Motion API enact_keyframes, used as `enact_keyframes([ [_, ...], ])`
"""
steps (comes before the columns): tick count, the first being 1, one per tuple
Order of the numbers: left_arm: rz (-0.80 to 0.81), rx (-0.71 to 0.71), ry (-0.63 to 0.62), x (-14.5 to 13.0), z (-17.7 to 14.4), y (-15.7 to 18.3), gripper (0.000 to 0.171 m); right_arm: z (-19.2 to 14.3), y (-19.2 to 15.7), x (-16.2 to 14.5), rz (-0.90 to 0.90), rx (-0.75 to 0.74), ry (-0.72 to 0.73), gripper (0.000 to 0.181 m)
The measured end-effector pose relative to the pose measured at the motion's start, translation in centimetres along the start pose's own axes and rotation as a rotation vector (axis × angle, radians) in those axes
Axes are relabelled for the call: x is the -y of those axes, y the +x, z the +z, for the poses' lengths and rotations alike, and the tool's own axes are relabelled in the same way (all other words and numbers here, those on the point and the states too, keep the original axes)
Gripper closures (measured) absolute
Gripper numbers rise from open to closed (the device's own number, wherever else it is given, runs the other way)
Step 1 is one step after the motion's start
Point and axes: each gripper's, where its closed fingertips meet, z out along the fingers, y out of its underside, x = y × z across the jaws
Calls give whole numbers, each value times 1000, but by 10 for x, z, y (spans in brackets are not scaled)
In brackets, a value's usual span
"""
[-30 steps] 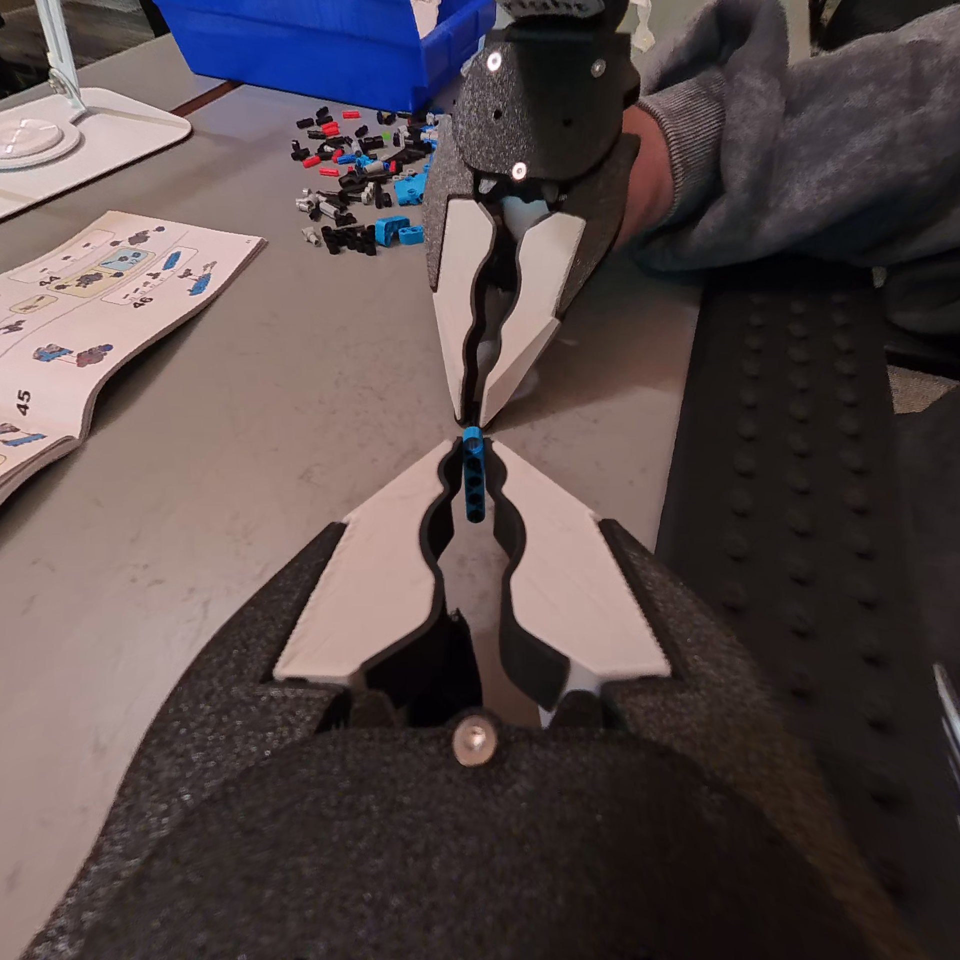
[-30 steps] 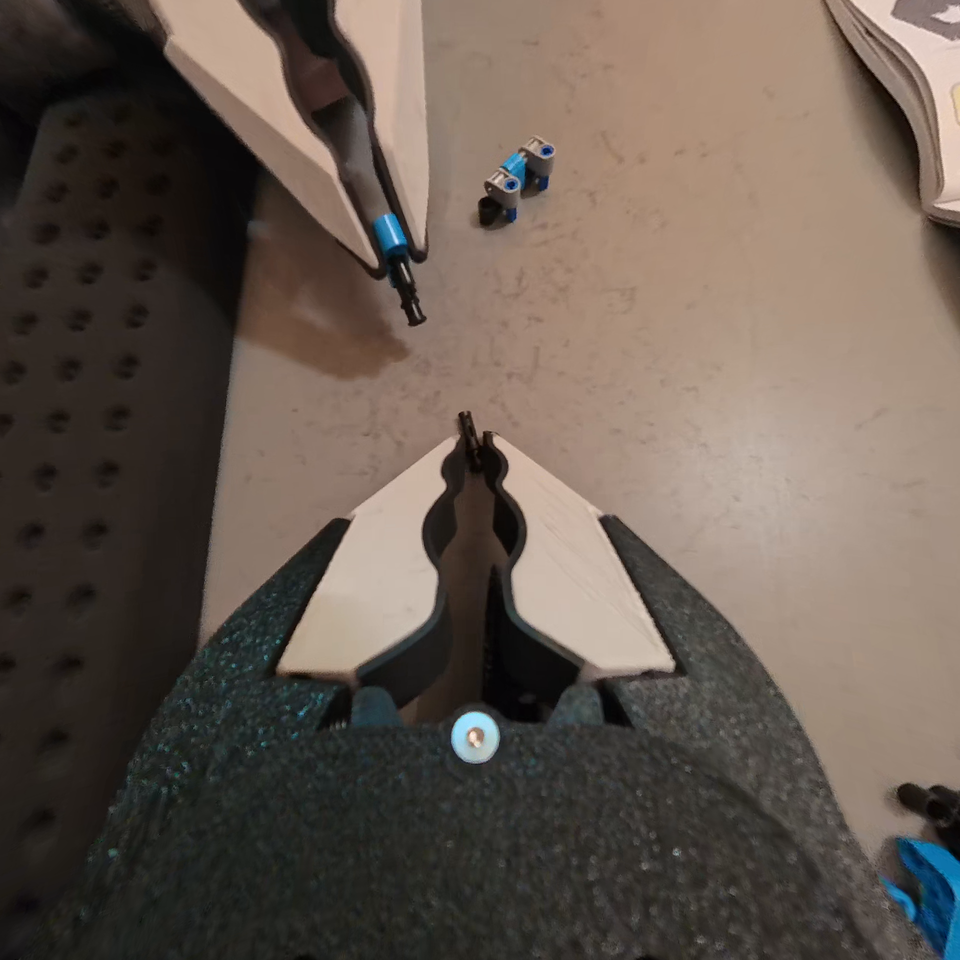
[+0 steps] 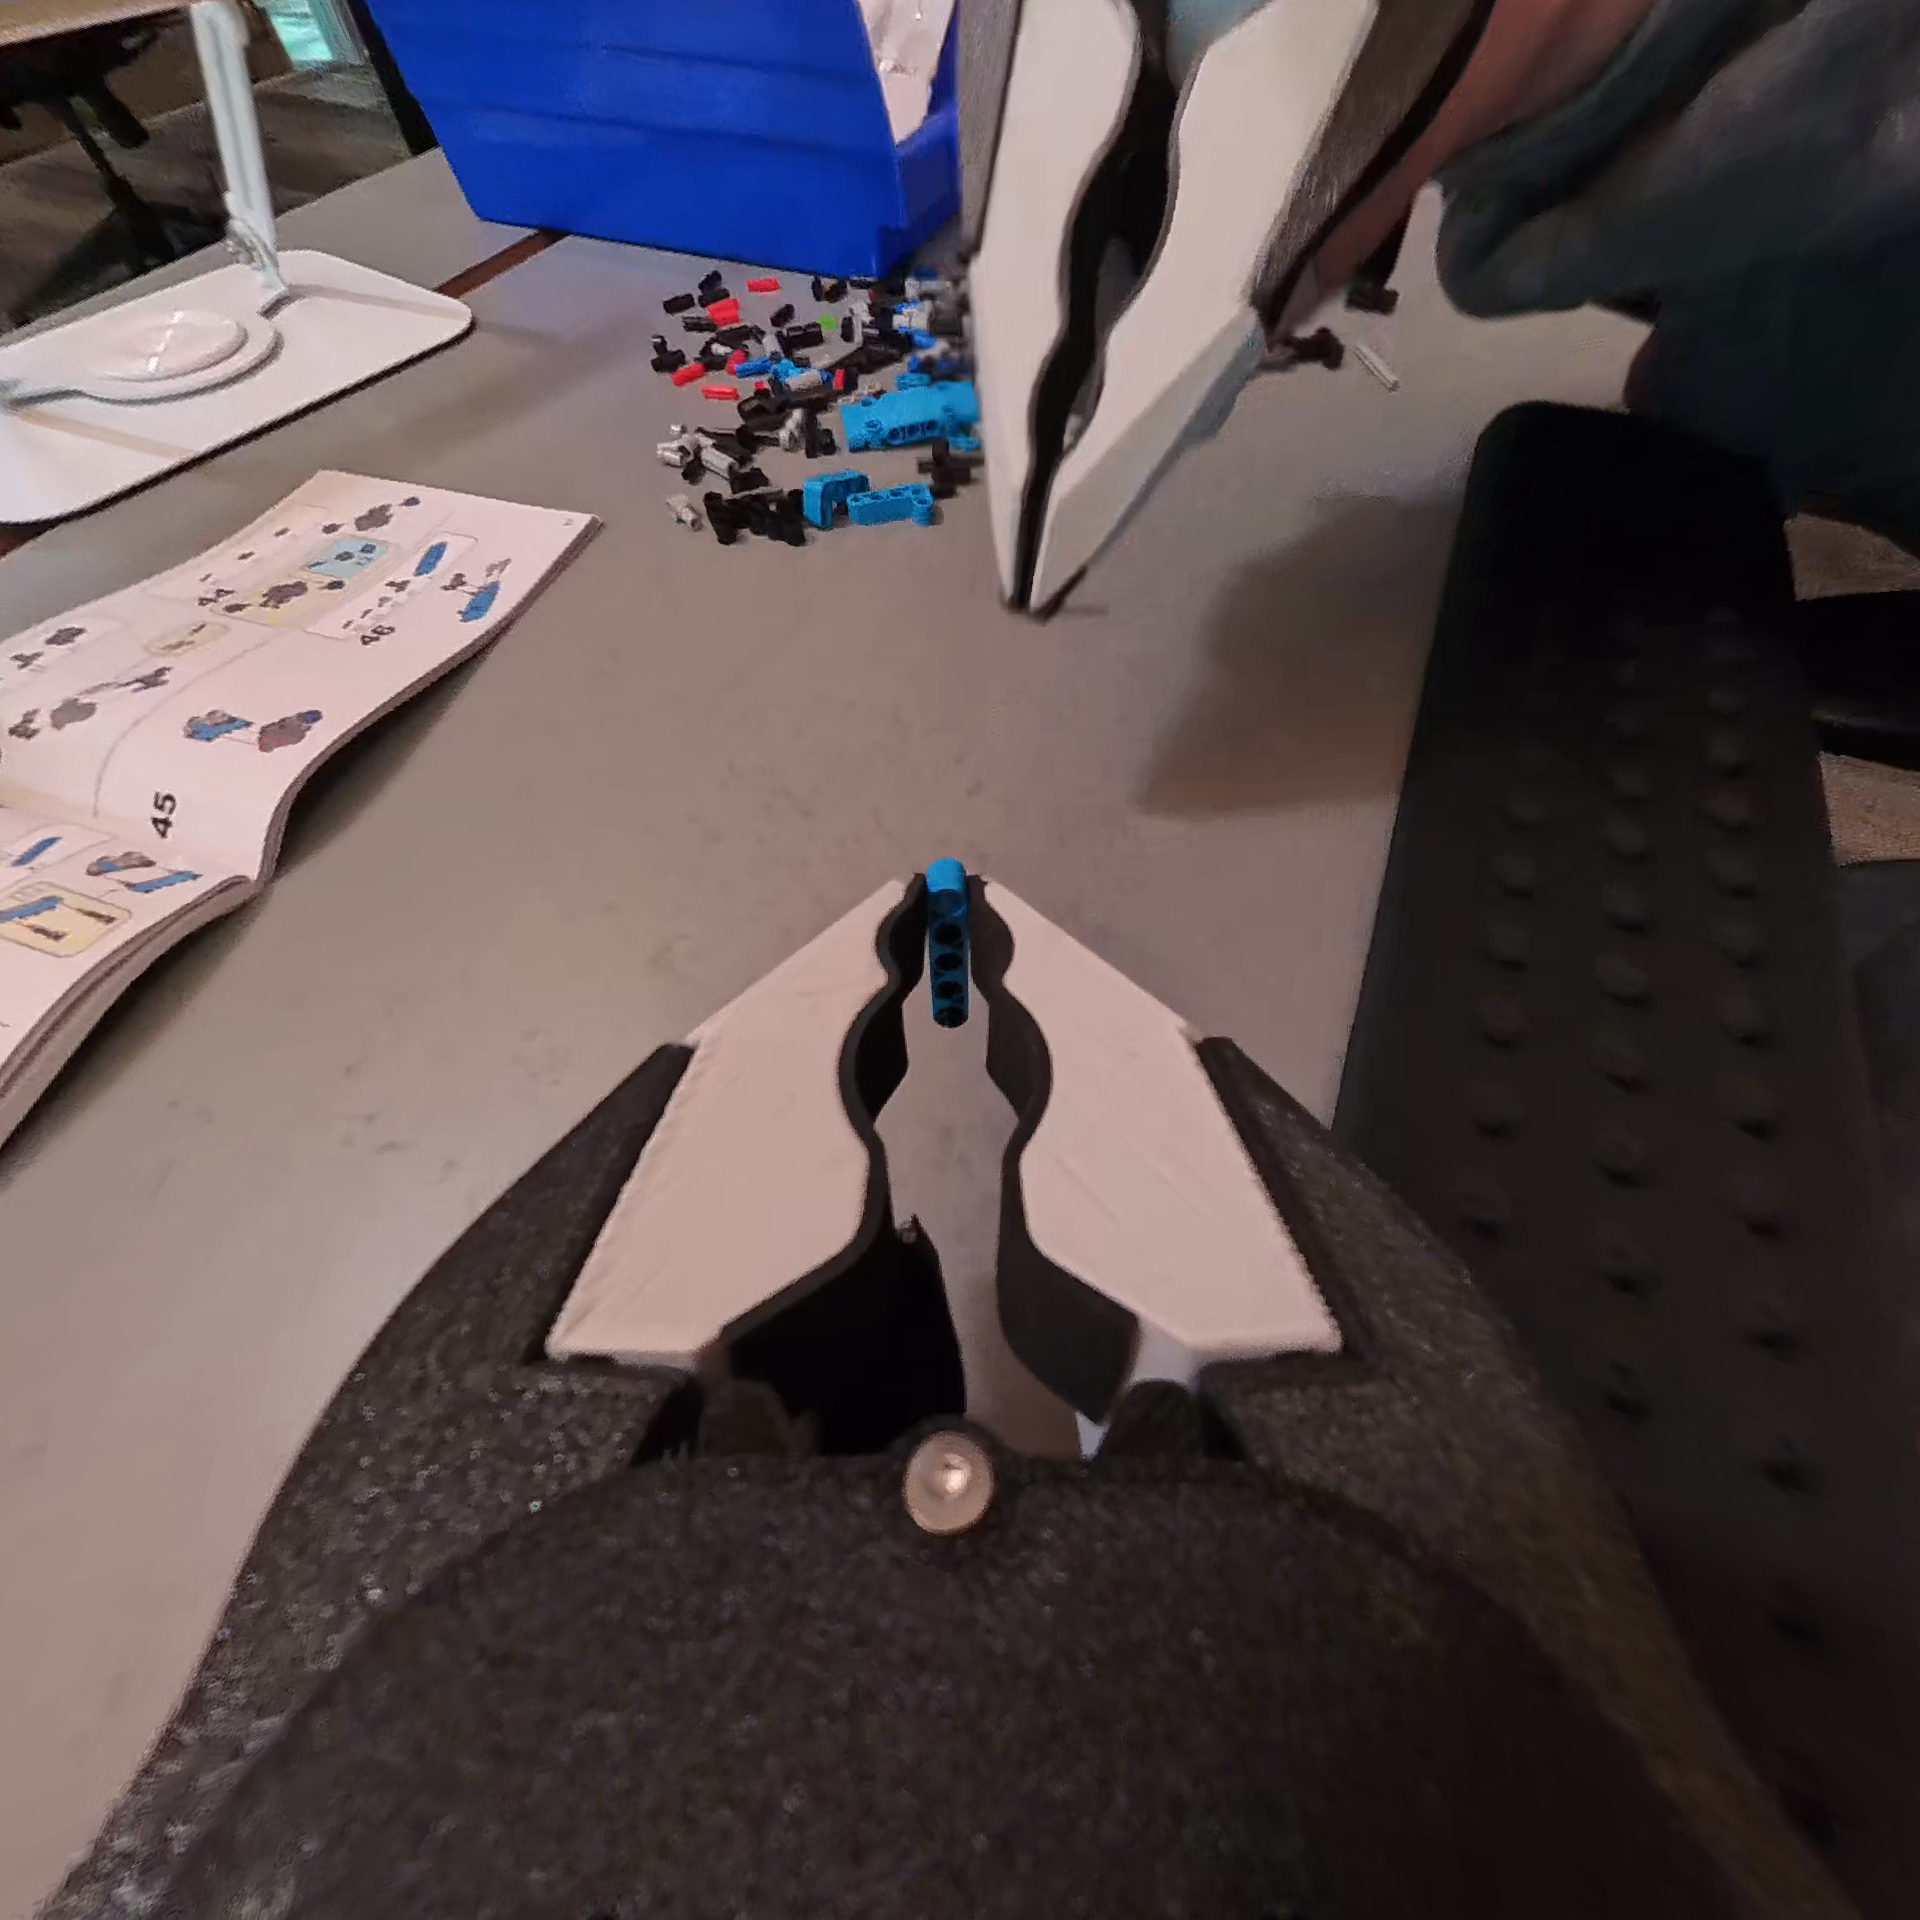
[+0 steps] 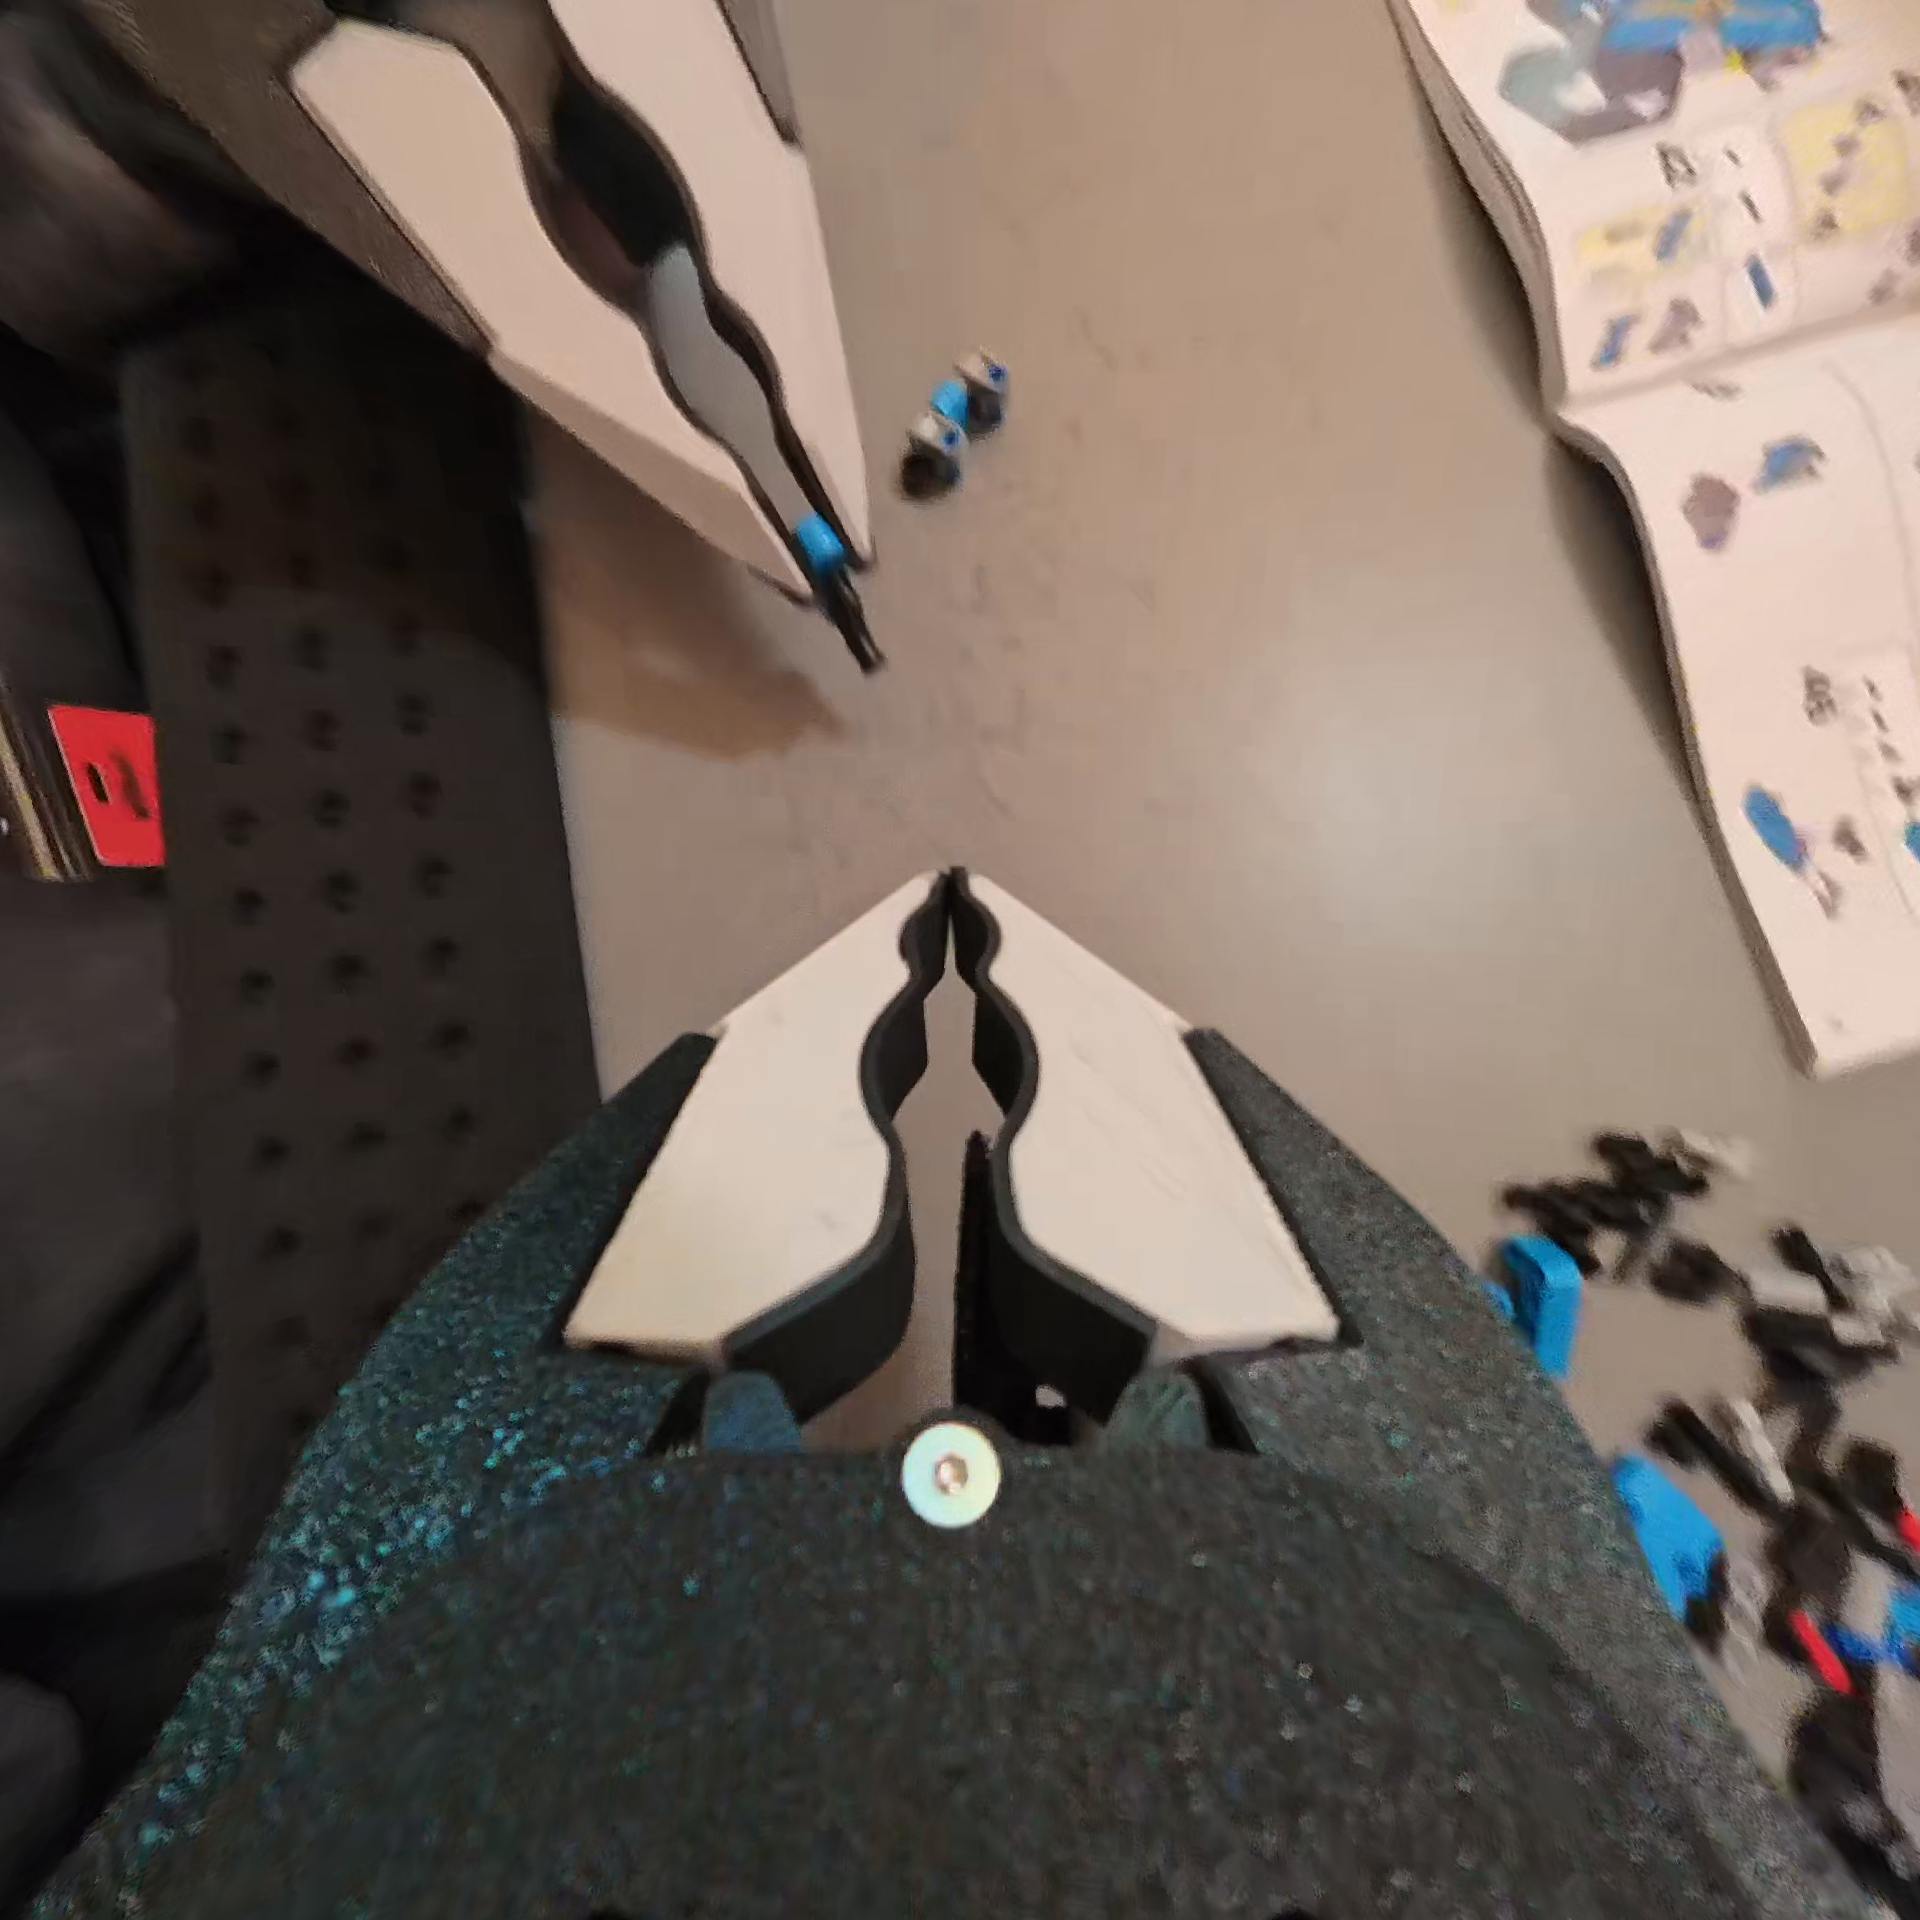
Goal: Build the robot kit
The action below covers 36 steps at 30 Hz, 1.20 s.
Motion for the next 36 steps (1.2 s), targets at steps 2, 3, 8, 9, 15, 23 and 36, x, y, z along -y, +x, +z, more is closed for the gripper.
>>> enact_keyframes([
  [2,5,-7,15,2,-3,2,165,-23,15,-16,26,-55,-38,181],
  [3,10,-16,19,2,-3,4,165,-38,25,-26,37,-106,-44,181],
  [8,70,-32,-14,-2,2,13,165,-127,67,-86,242,-416,46,173],
  [9,85,-33,-24,-4,3,15,165,-133,69,-98,310,-450,82,170],
  [15,111,-36,-34,-5,4,18,165,-92,49,-160,481,-495,102,157],
  [23,86,-41,-37,-6,5,16,165,-53,44,-155,405,-413,53,160],
  [36,-63,-65,43,14,6,15,165,-28,23,-82,321,-125,131,176],
])
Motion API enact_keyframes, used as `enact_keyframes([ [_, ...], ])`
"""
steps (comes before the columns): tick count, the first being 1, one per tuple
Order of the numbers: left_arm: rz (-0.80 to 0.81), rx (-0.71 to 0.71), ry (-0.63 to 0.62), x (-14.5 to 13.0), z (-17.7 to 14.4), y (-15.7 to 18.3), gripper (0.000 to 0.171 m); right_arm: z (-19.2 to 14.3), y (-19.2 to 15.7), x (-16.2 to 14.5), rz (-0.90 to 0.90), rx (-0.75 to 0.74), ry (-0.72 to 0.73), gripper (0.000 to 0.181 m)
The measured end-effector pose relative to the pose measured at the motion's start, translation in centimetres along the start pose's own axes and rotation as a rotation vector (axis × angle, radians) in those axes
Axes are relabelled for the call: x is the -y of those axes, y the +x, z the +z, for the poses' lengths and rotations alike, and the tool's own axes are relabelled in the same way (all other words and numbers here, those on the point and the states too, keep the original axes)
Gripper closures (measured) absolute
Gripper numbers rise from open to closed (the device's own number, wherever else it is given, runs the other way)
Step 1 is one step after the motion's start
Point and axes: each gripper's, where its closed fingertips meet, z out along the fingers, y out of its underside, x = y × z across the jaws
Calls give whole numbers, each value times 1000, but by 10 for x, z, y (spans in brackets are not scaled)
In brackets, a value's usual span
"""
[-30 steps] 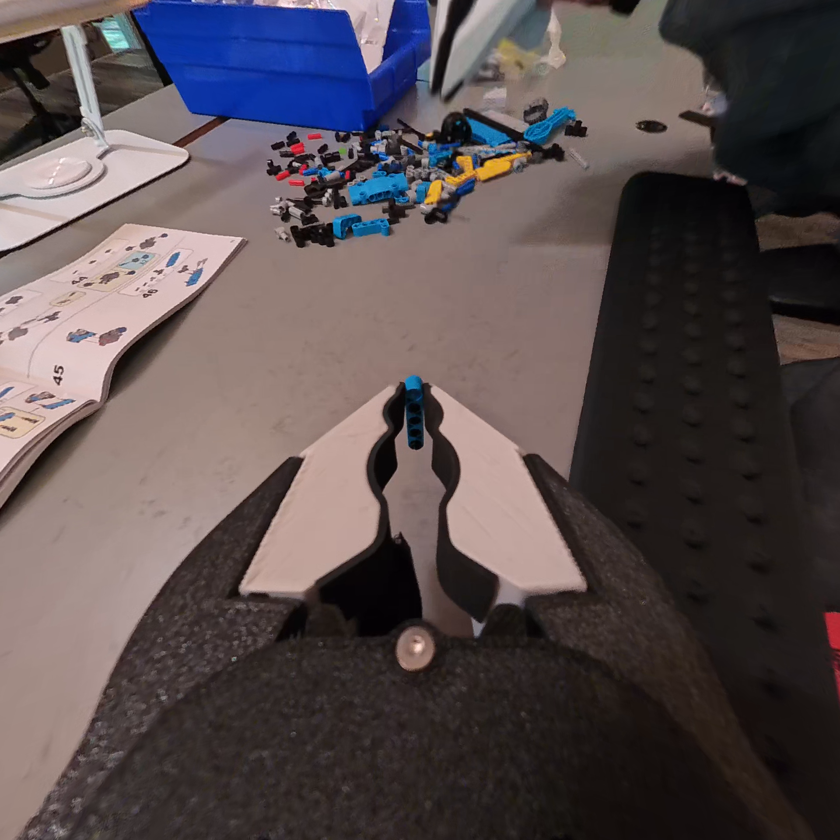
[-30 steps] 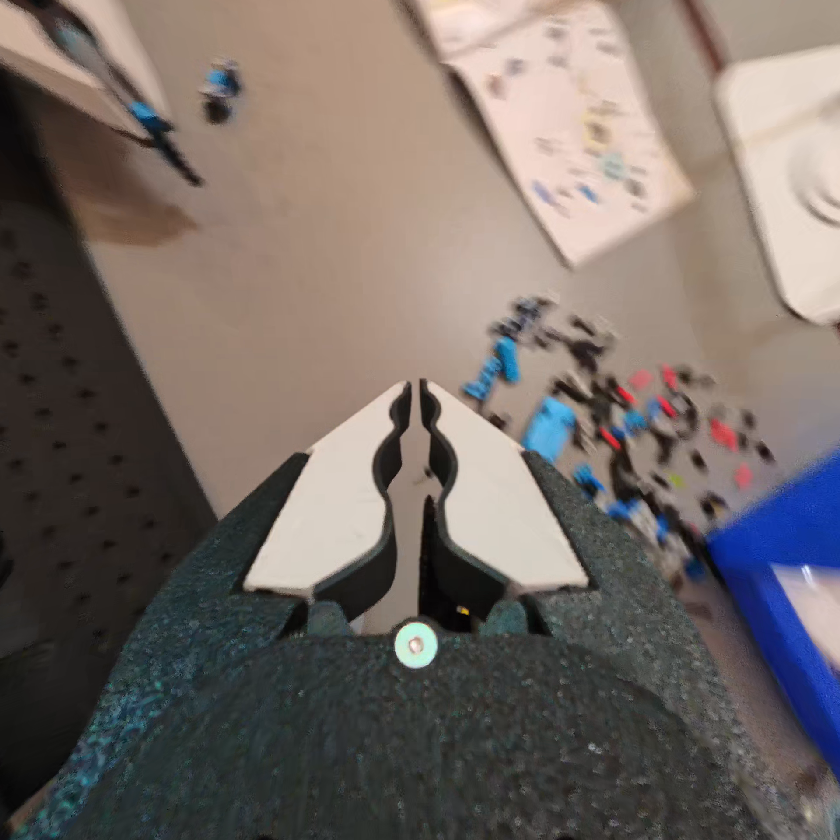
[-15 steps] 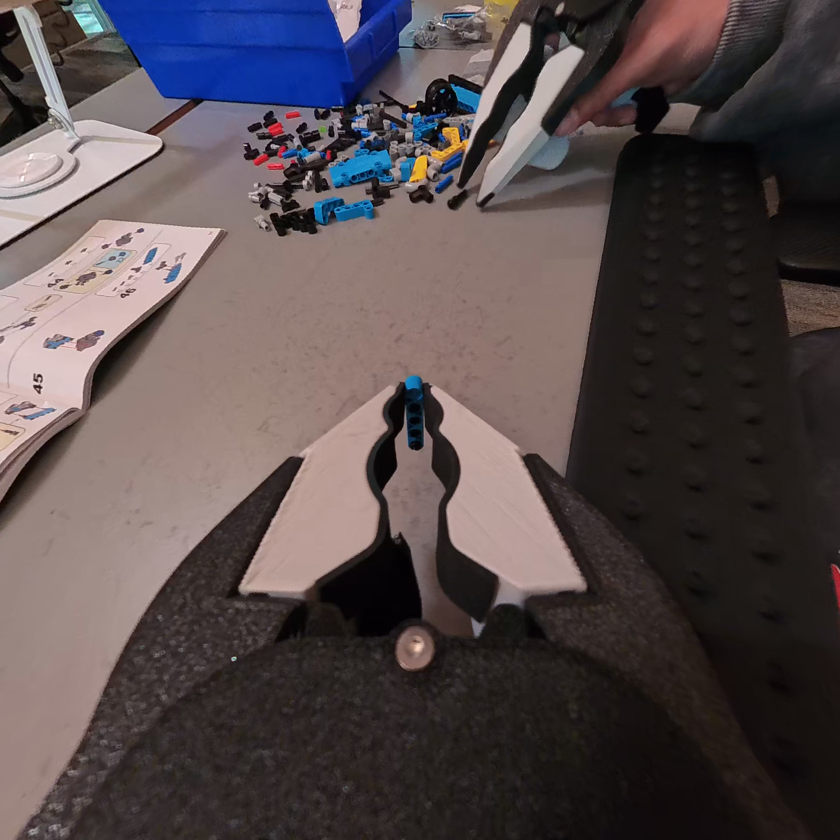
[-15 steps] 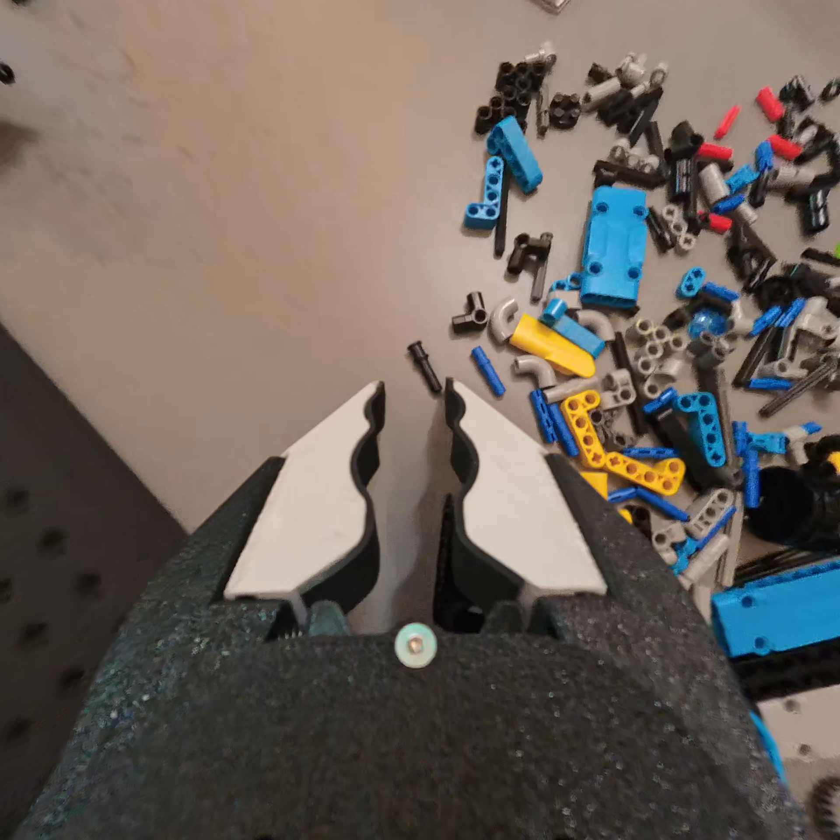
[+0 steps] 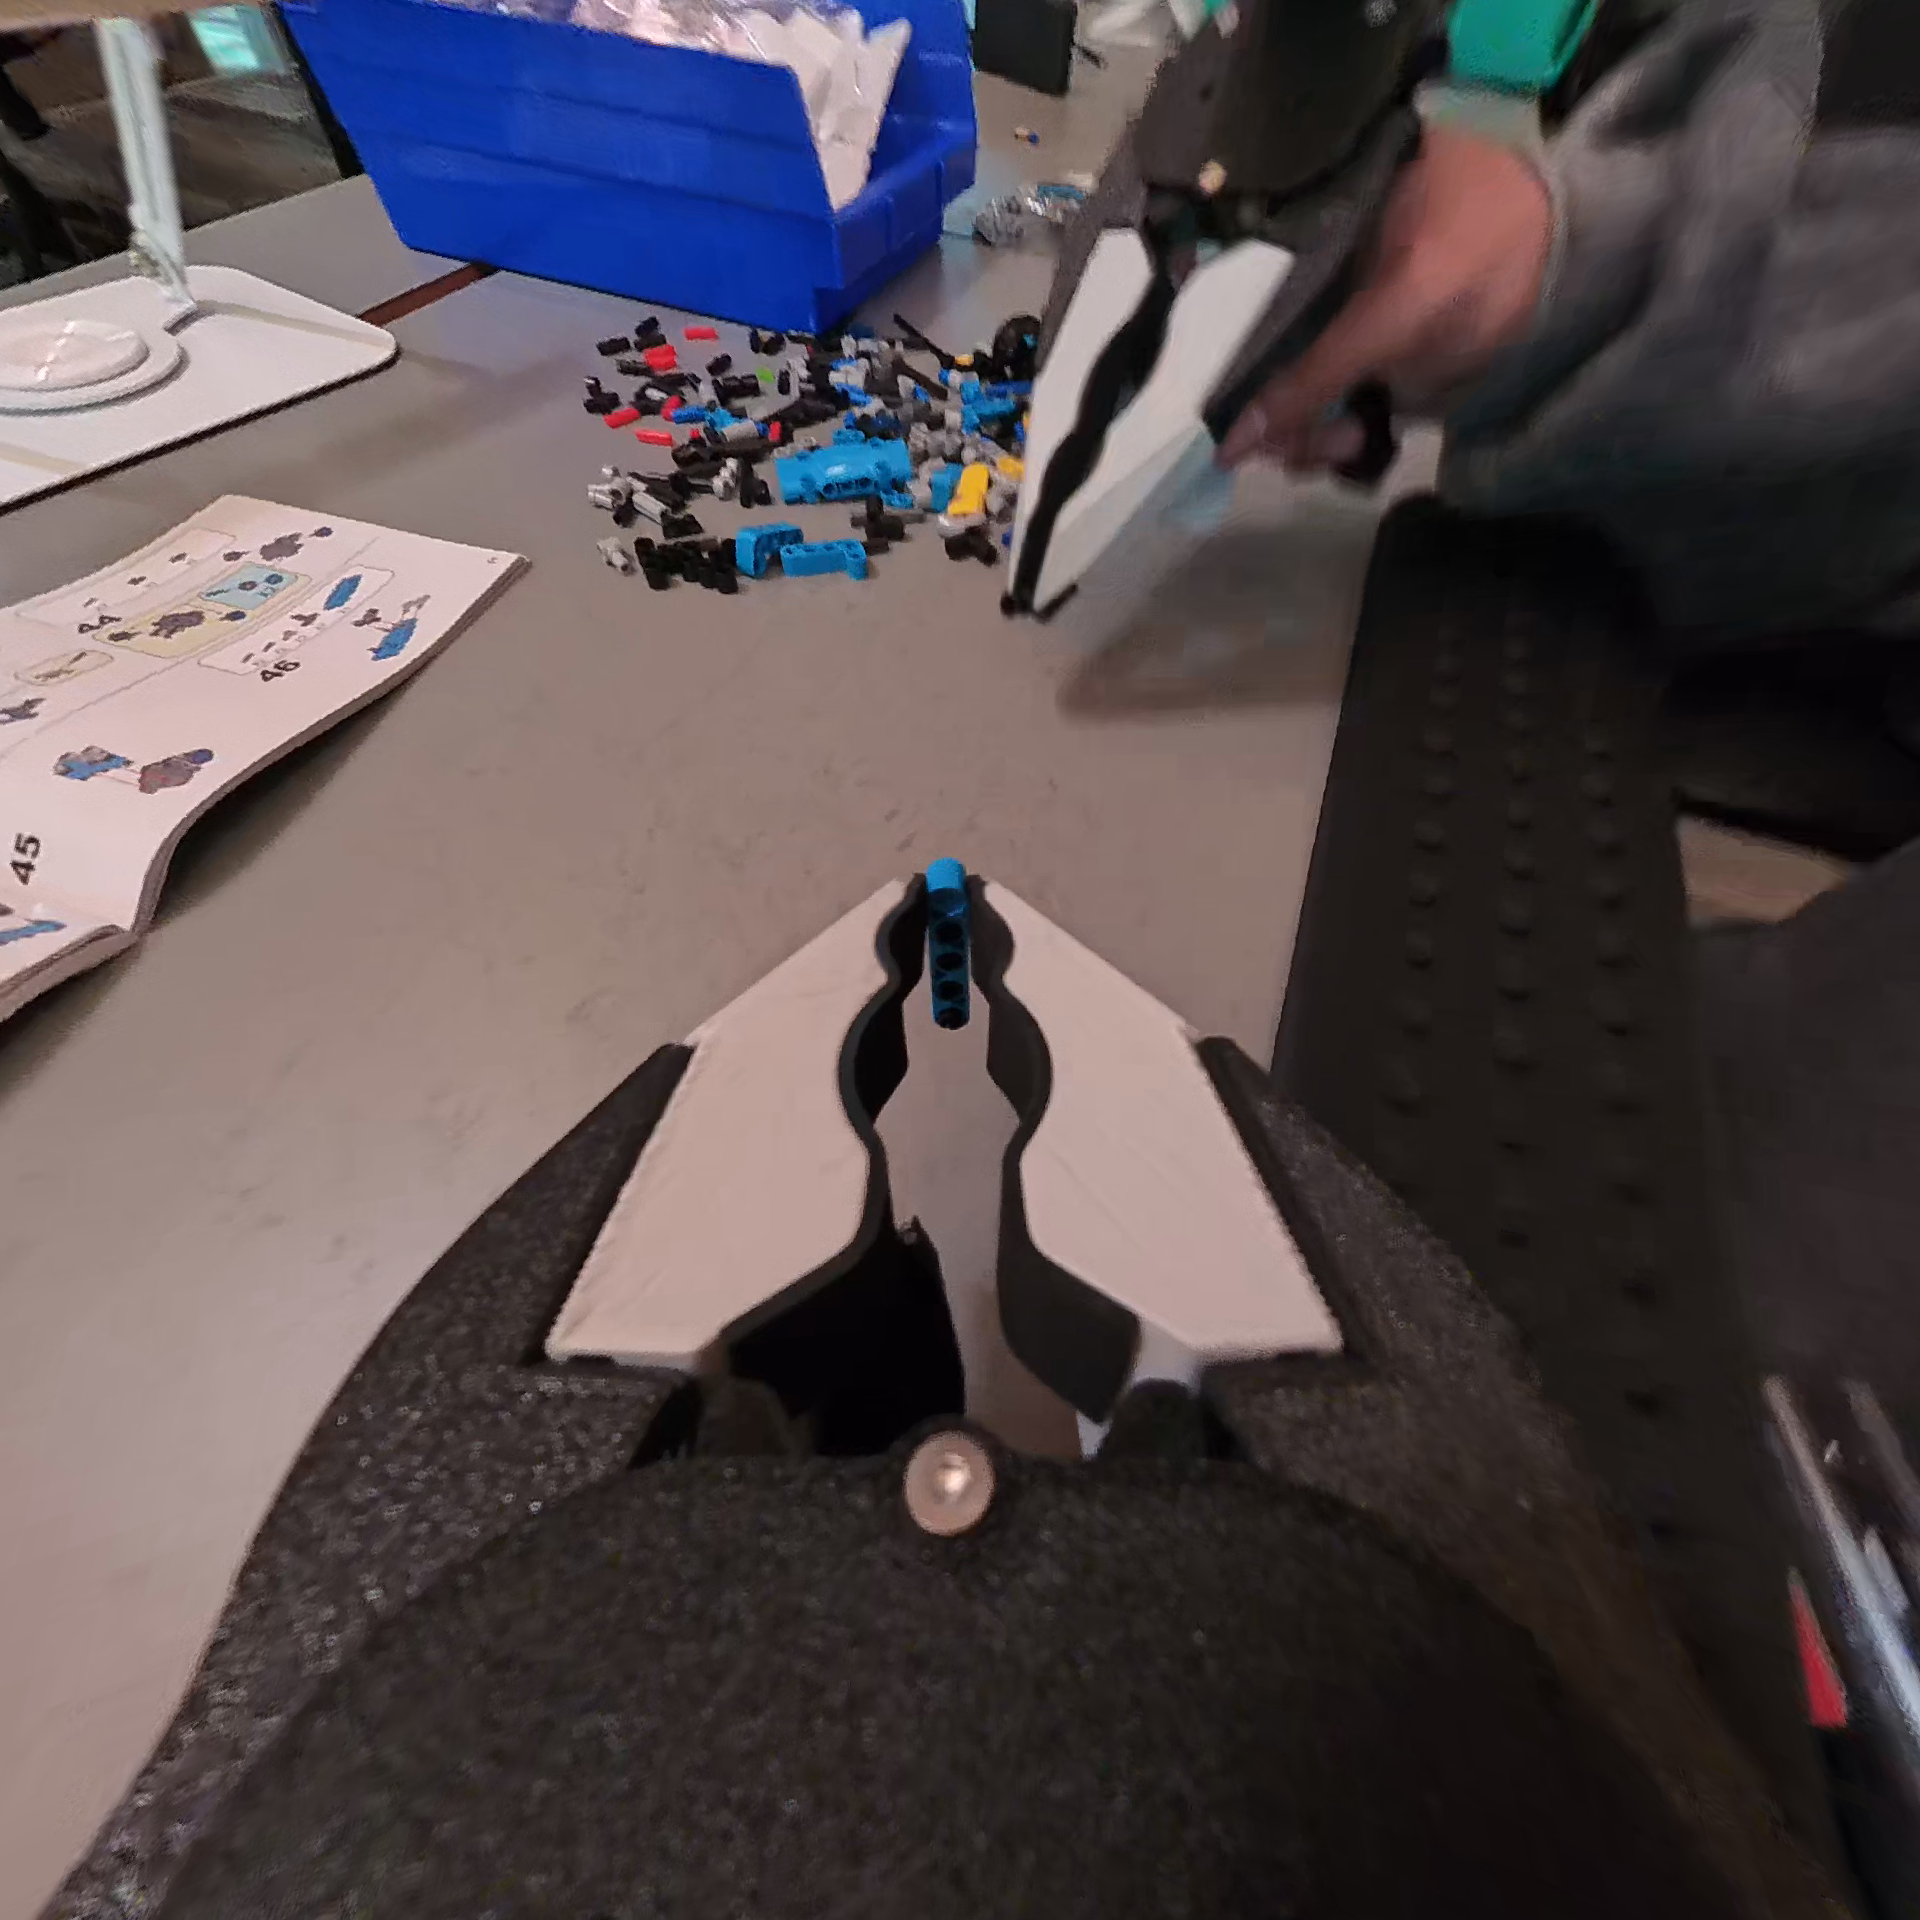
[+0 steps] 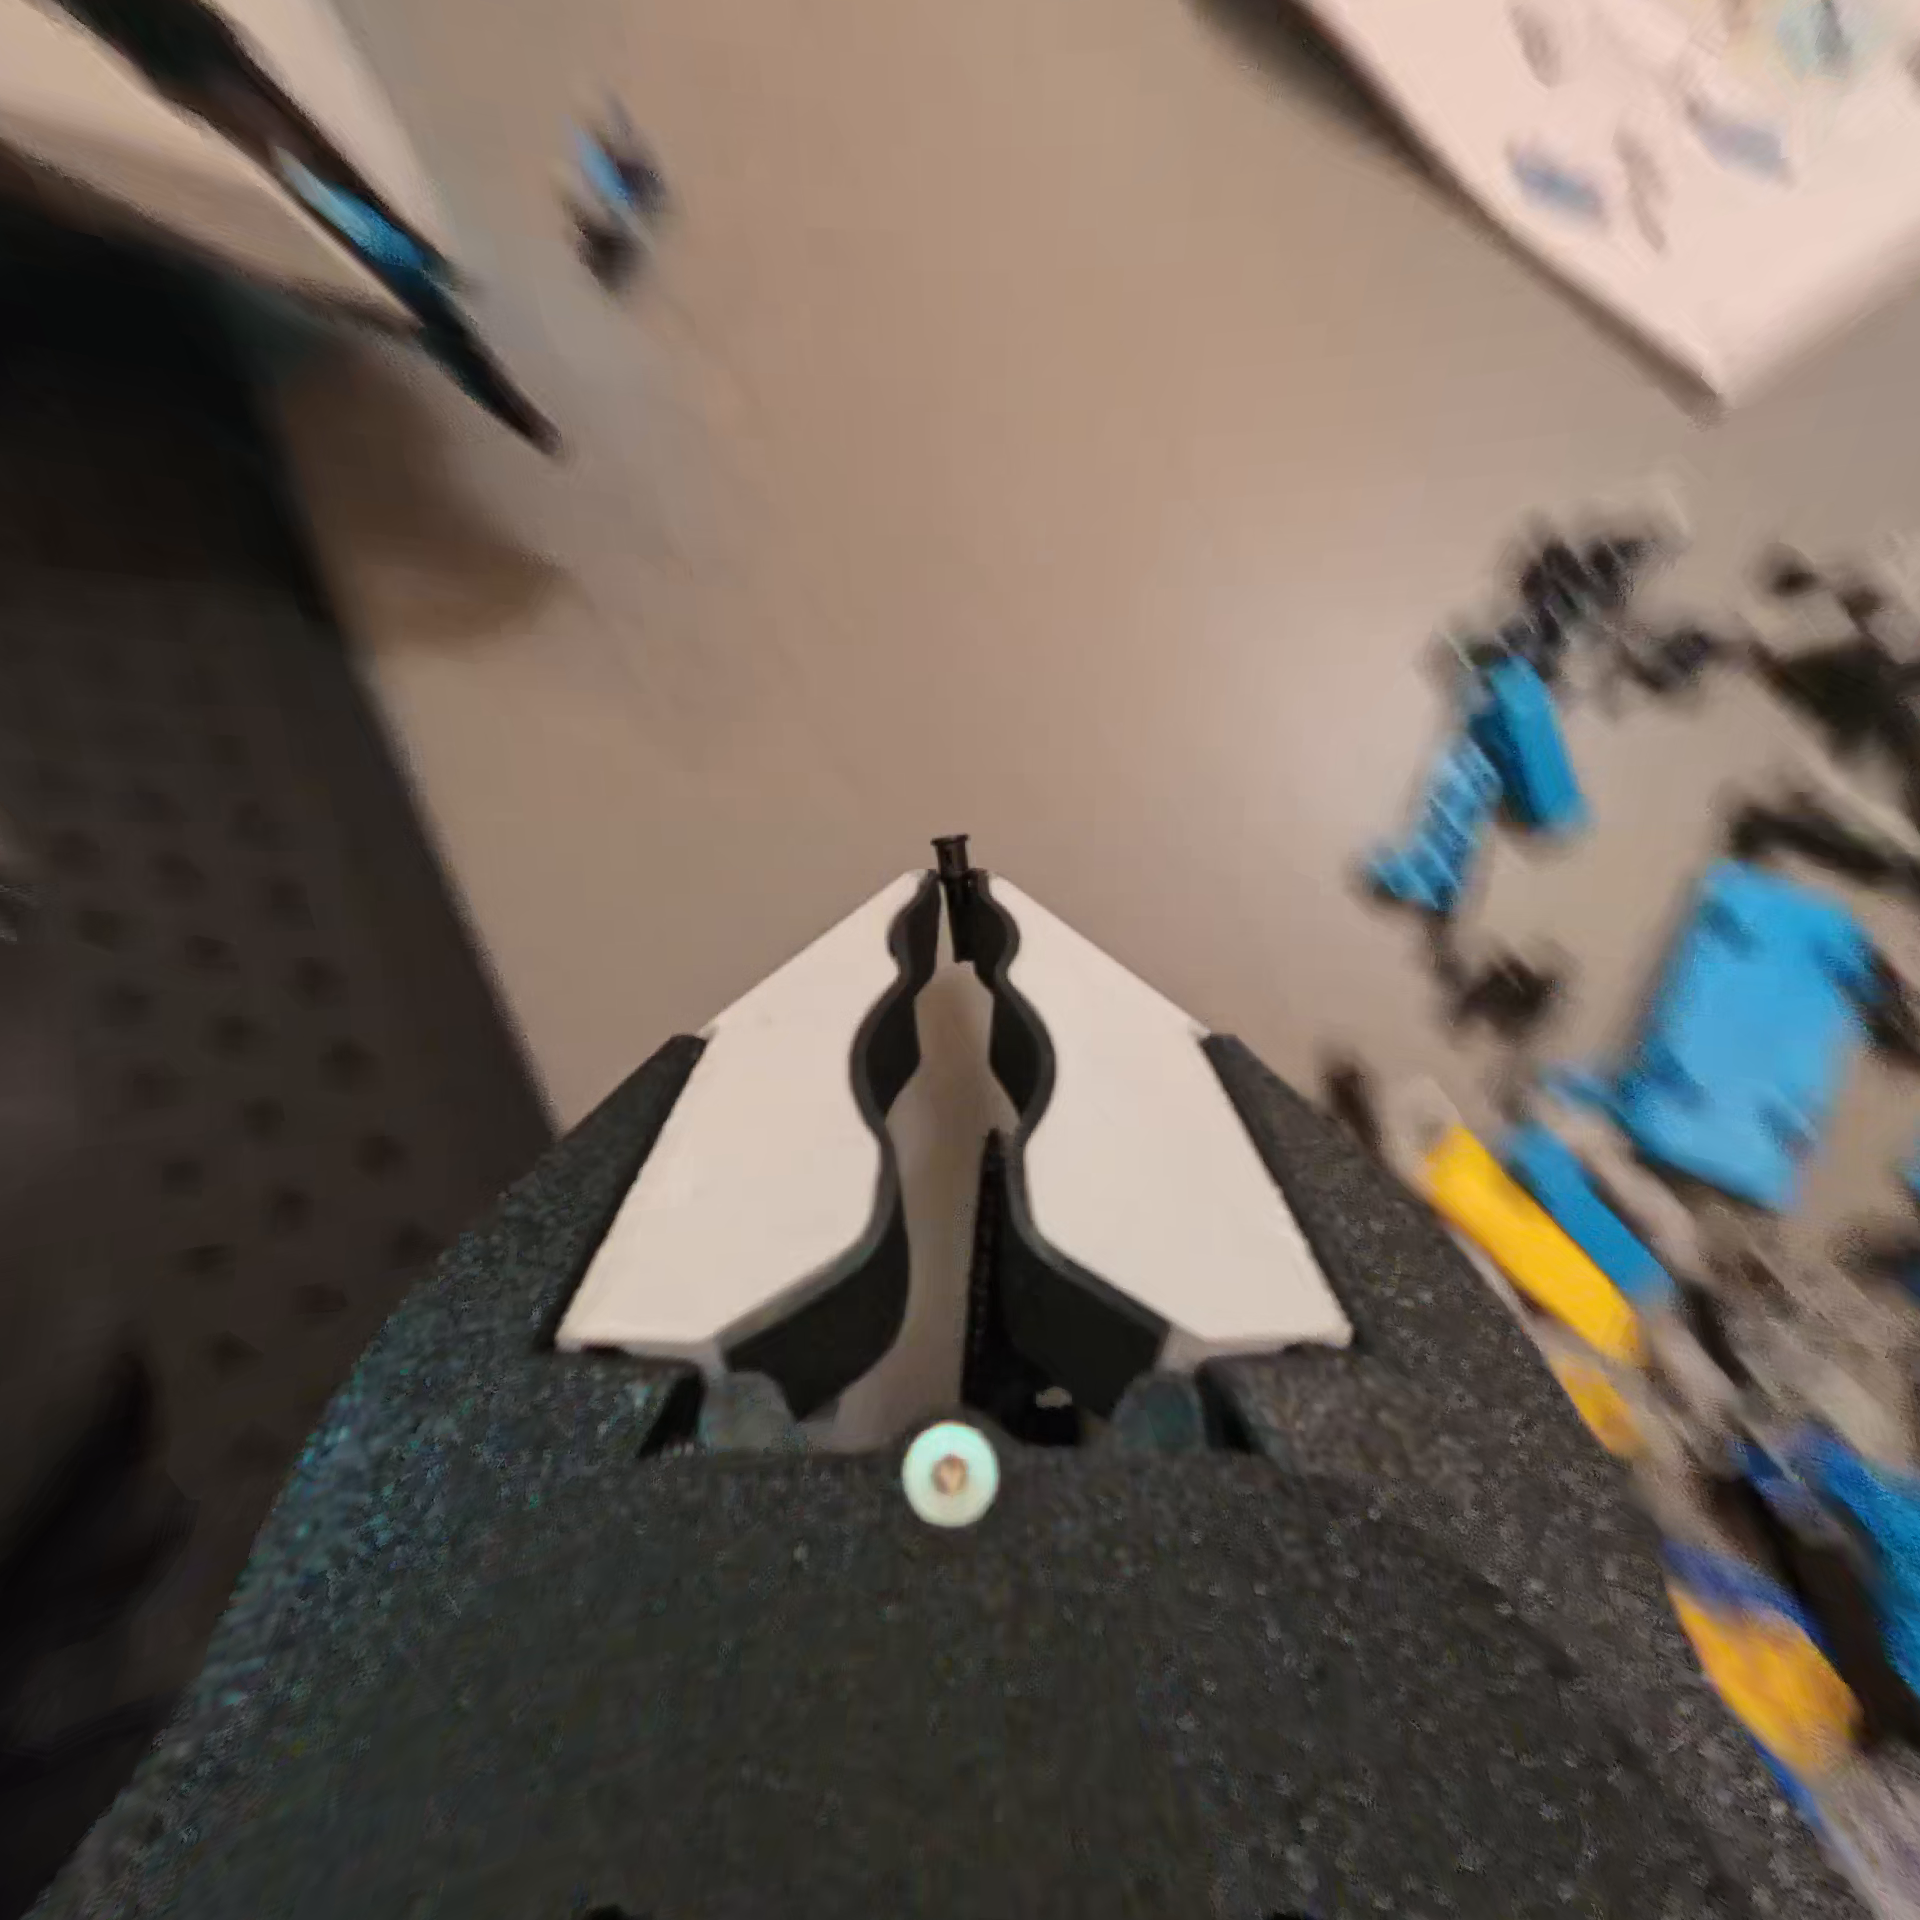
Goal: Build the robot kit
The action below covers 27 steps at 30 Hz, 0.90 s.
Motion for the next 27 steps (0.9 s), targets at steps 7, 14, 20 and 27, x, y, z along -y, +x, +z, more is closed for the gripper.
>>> enact_keyframes([
  [7,-89,58,73,13,-2,-11,165,47,-98,98,31,308,388,176],
  [14,-40,117,15,4,0,-16,165,59,-96,96,-34,205,354,175],
  [20,152,232,-112,-11,7,-18,165,72,-92,84,-109,98,281,175],
  [27,218,352,-224,-21,12,-26,166,84,-82,78,-246,-124,190,175],
])
